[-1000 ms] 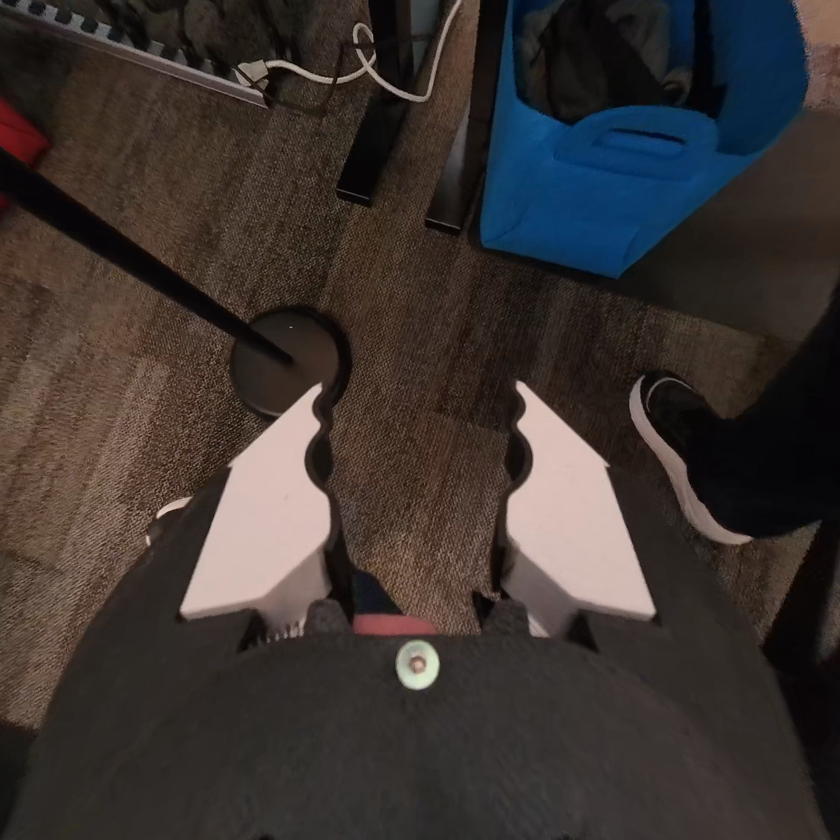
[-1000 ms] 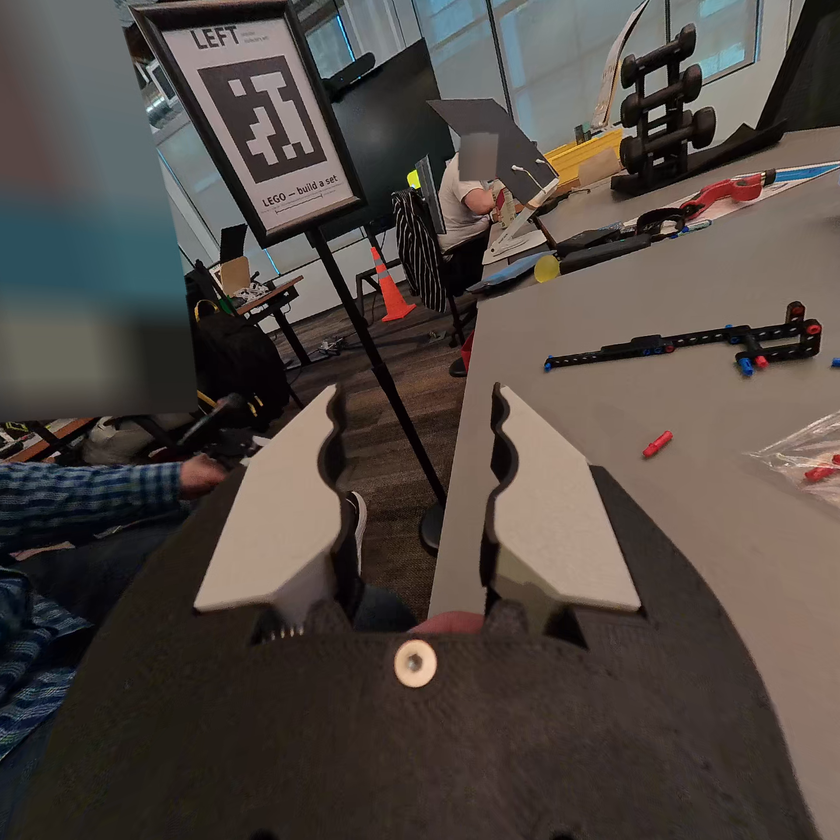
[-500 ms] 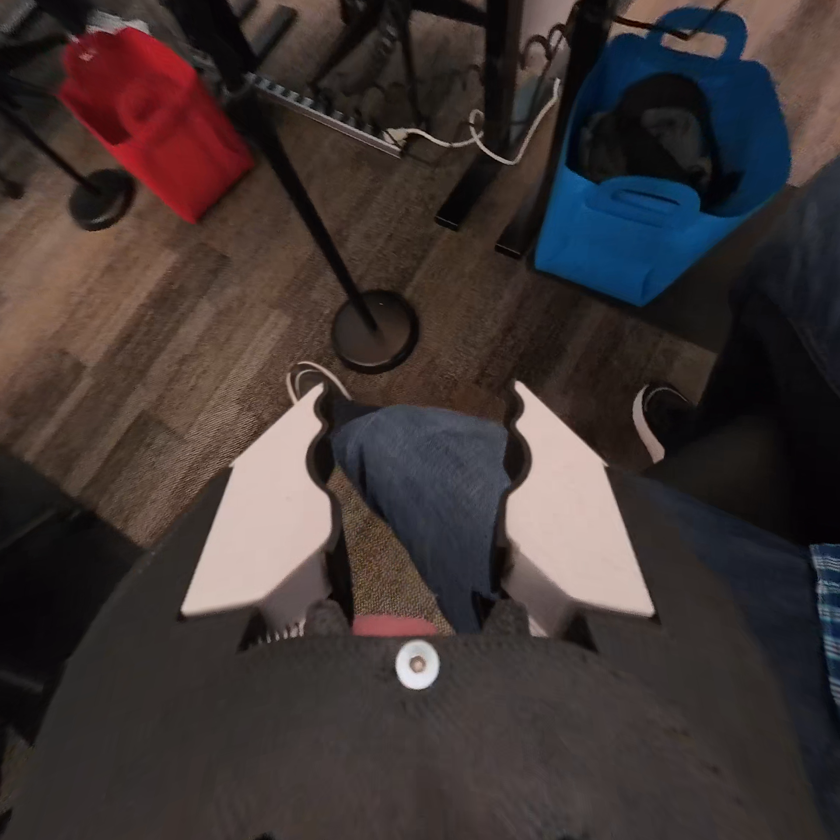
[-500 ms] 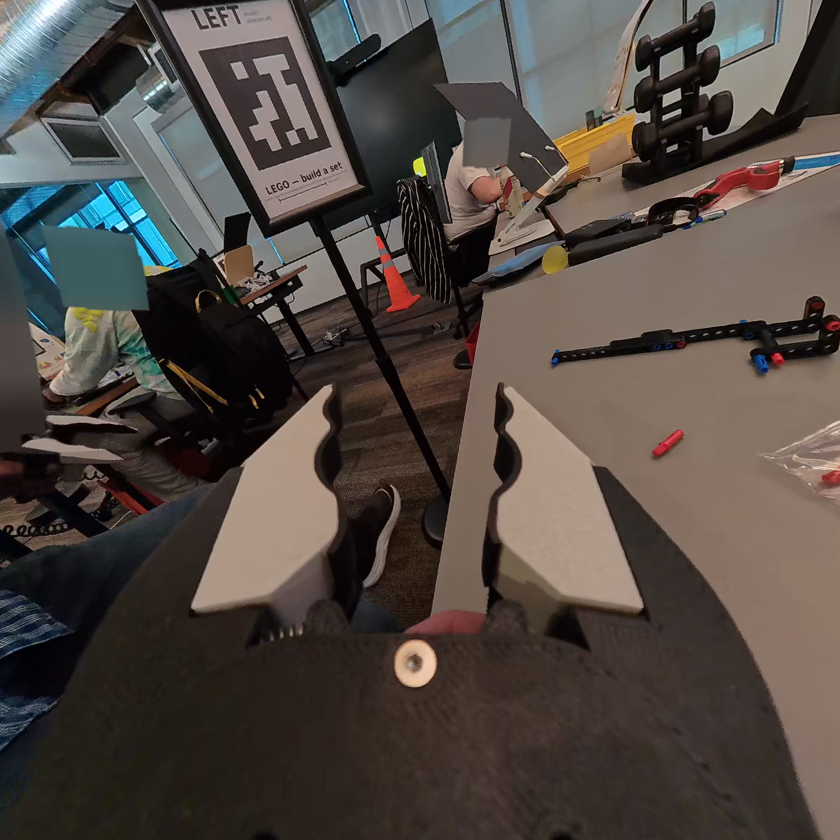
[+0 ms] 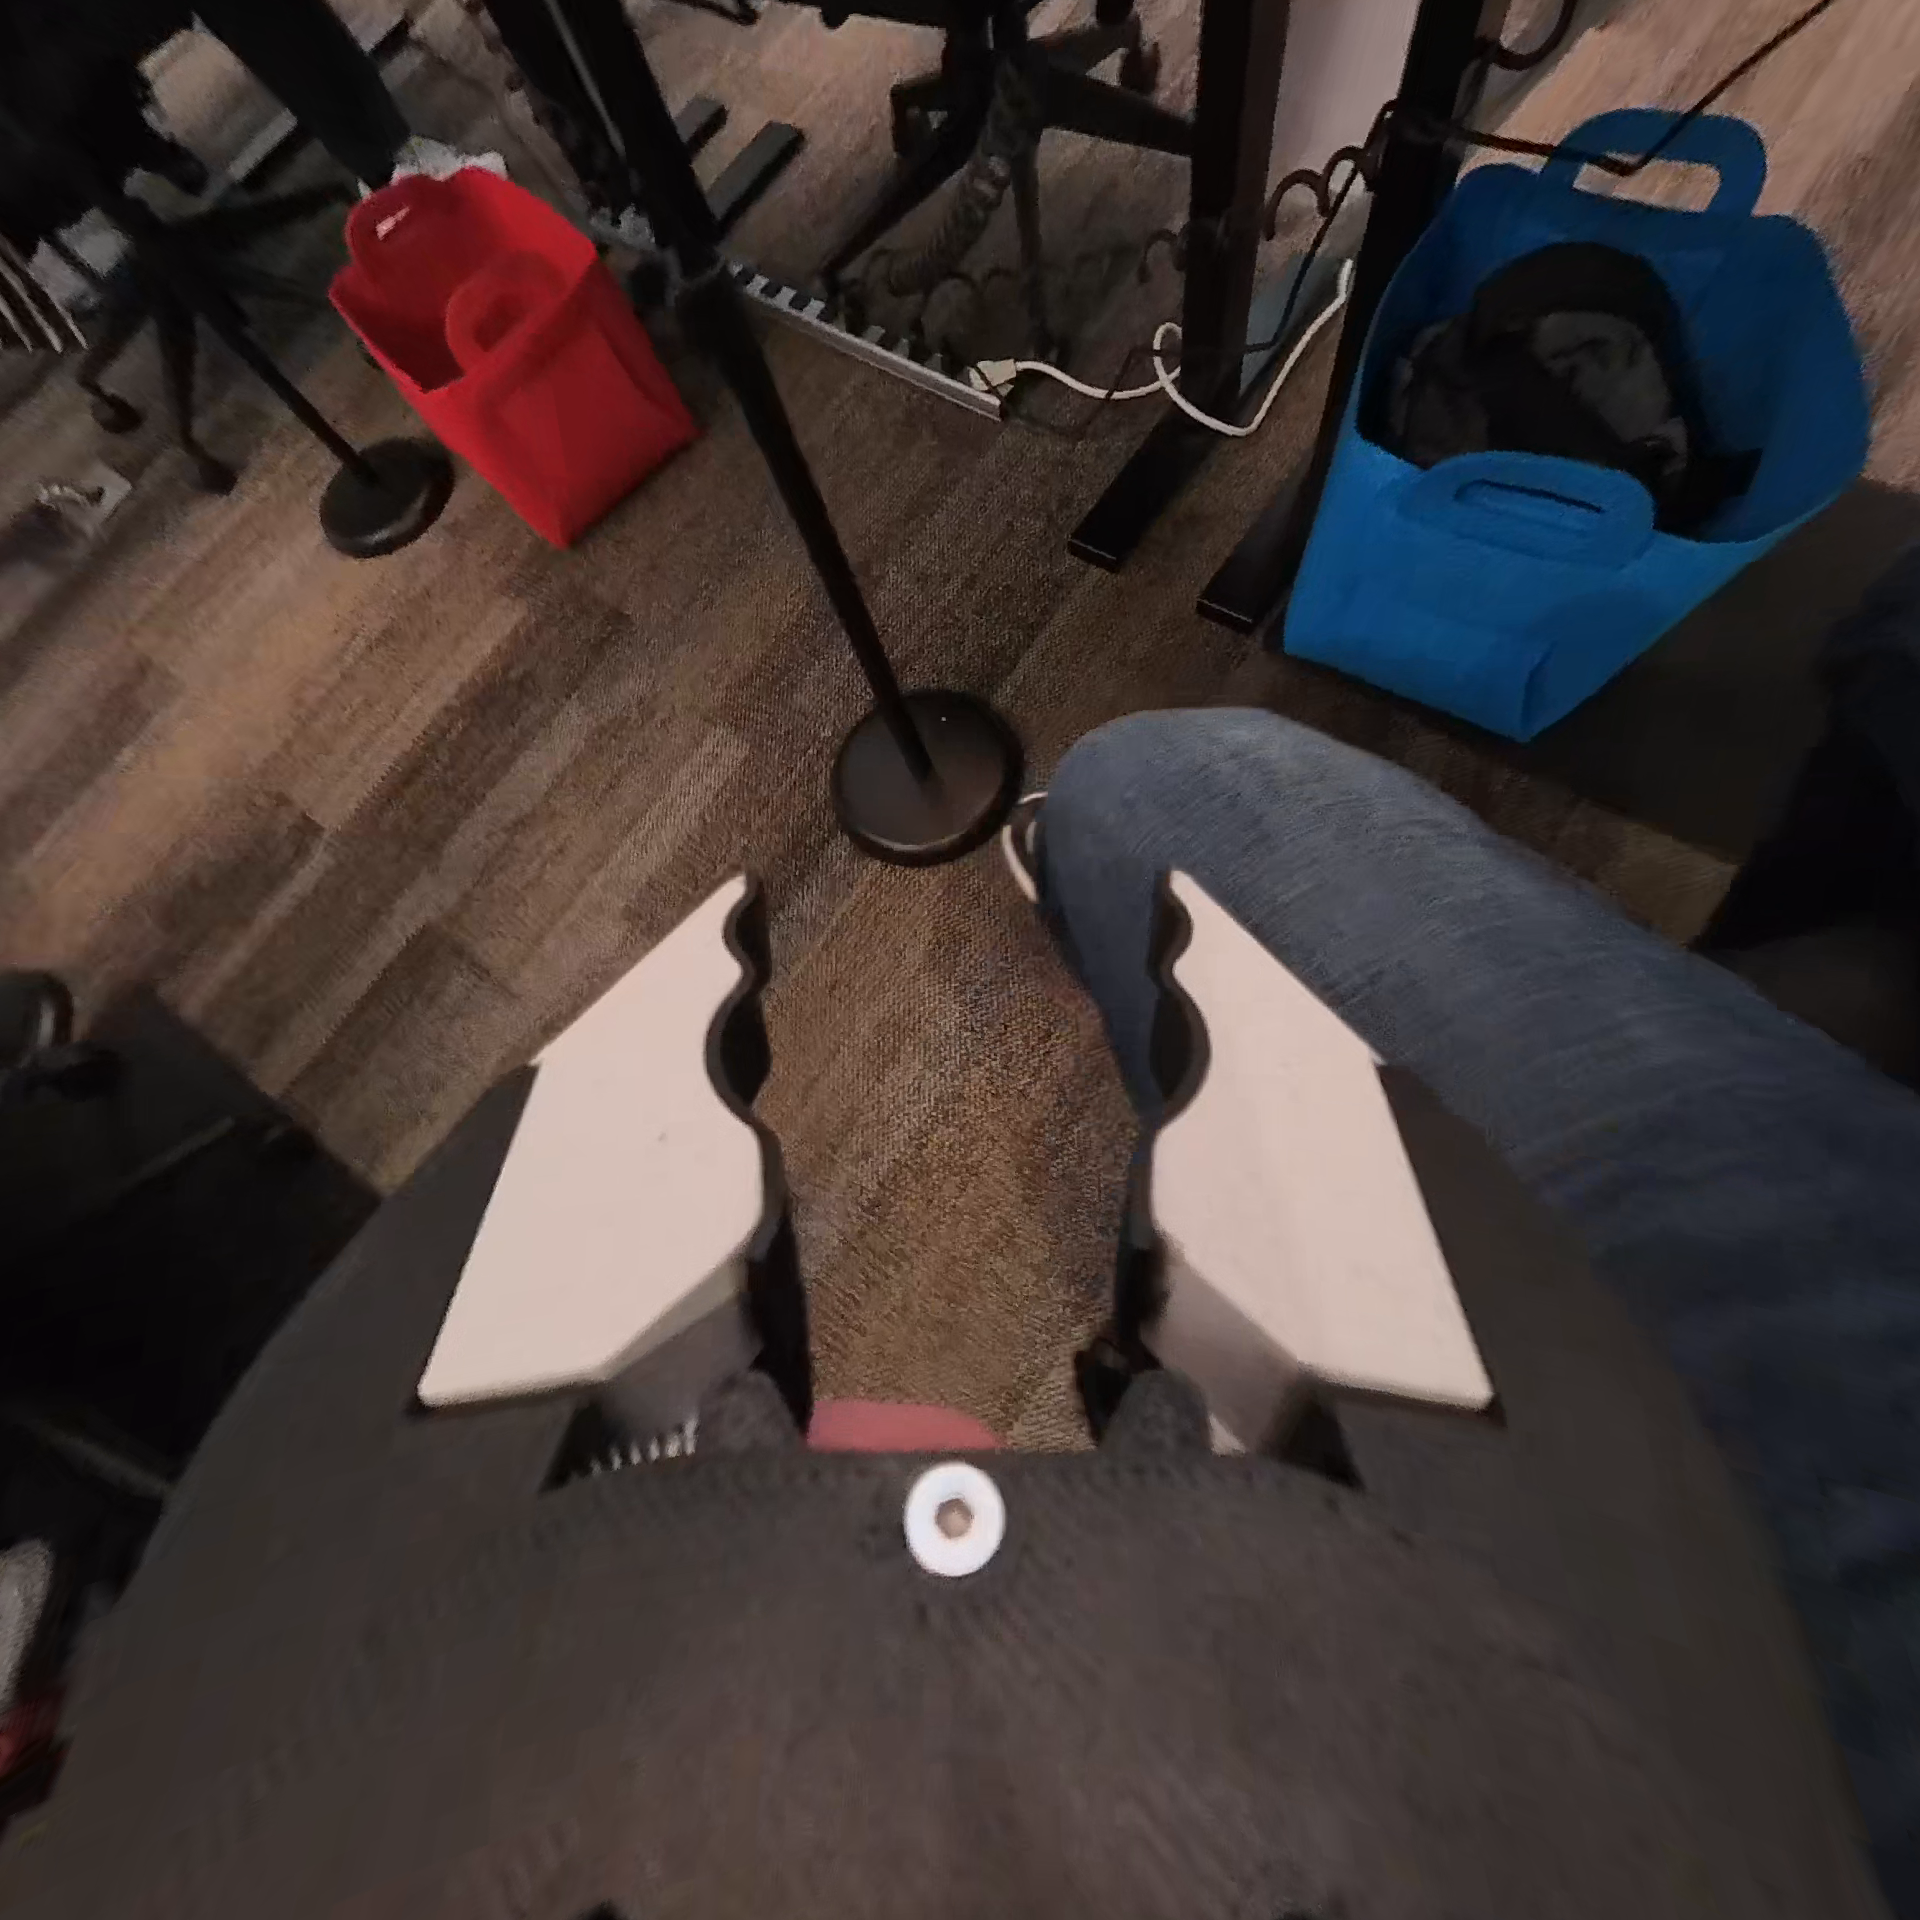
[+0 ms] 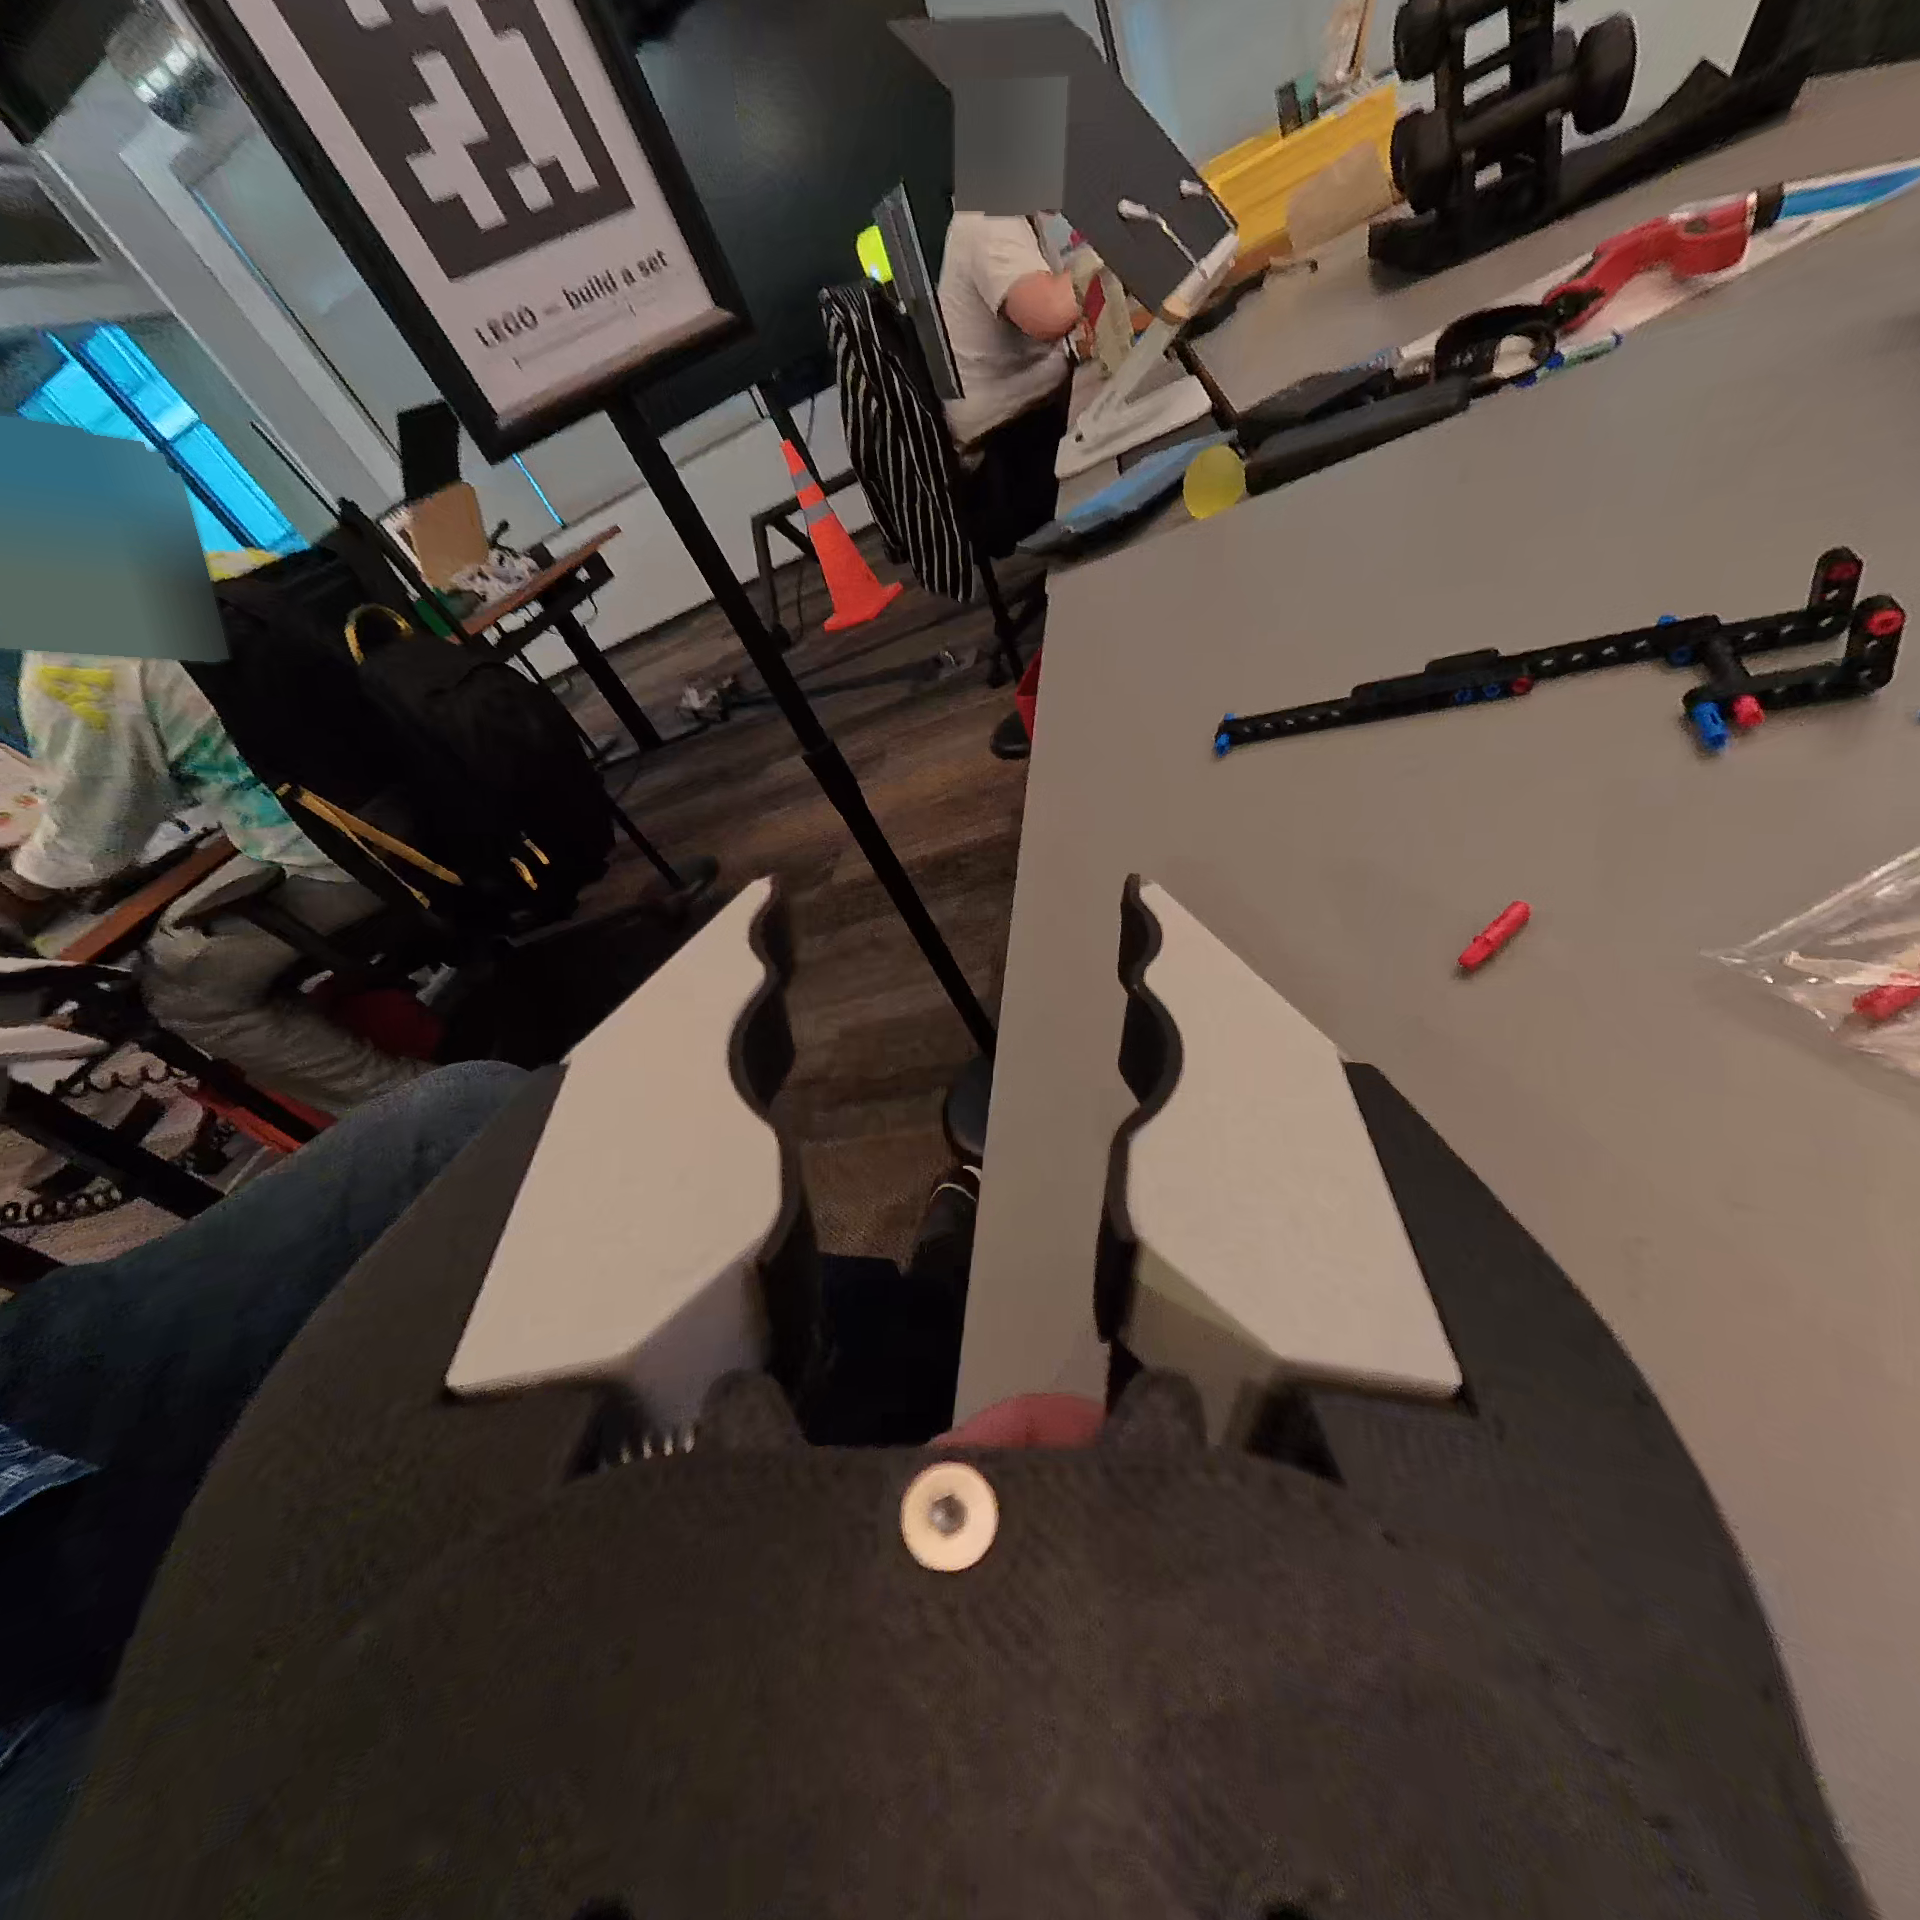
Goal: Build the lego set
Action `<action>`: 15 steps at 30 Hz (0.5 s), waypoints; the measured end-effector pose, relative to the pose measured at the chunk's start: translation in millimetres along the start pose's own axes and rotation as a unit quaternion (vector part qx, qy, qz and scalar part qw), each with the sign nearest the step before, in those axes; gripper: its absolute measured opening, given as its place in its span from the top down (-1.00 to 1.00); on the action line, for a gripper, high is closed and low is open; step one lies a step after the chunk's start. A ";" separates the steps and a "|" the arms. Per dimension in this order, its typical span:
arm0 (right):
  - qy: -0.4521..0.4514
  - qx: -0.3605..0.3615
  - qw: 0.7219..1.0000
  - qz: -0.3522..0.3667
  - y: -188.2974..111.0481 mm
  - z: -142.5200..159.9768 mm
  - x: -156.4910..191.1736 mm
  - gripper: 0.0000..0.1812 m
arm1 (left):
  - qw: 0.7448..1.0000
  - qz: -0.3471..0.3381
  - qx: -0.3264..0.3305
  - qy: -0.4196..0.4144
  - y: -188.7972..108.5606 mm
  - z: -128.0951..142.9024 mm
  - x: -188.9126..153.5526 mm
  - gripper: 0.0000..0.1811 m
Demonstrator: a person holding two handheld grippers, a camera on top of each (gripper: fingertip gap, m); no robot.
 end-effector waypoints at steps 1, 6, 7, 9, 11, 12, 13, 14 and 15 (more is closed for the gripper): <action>0.000 0.011 1.000 0.006 2.5 2.6 -1.3 0.35 | 1.000 -0.006 -0.002 -0.018 -5.0 3.5 8.1 0.21; 0.015 0.053 0.998 0.041 11.6 13.0 -13.1 0.46 | 0.990 -0.042 -0.024 -0.133 -19.2 20.7 52.0 0.27; 0.018 0.061 0.997 0.048 13.1 15.0 -15.4 0.47 | 0.989 -0.037 -0.026 -0.144 -16.6 23.2 55.5 0.27; 0.020 0.074 0.995 0.064 15.2 18.6 -19.8 0.49 | 0.984 -0.020 -0.034 -0.175 -7.5 21.3 60.8 0.25; 0.025 0.080 0.993 0.080 16.0 20.4 -24.9 0.52 | 0.977 0.000 -0.061 -0.203 1.1 5.1 65.4 0.26; 0.030 0.082 0.992 0.088 16.0 20.8 -27.7 0.53 | 0.976 0.003 -0.072 -0.205 5.5 -2.6 68.5 0.26; 0.035 0.083 0.991 0.096 15.8 21.3 -30.6 0.54 | 0.976 0.001 -0.078 -0.201 10.0 -8.3 72.6 0.26; 0.040 0.085 0.990 0.102 15.9 22.0 -33.1 0.55 | 0.977 -0.006 -0.082 -0.195 13.9 -12.3 78.2 0.26; 0.044 0.089 0.989 0.107 16.3 23.1 -35.0 0.55 | 0.978 -0.017 -0.087 -0.191 17.2 -15.9 84.5 0.26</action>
Point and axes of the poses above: each gripper's, where its closed fingertips meet, y out along the fingers, z out of its underside, x = y × z across the jaws, the point moved 1 cm from there along -y, back along the fingers, and after that the axes turned 1 degree about y, right-handed, at the moved point
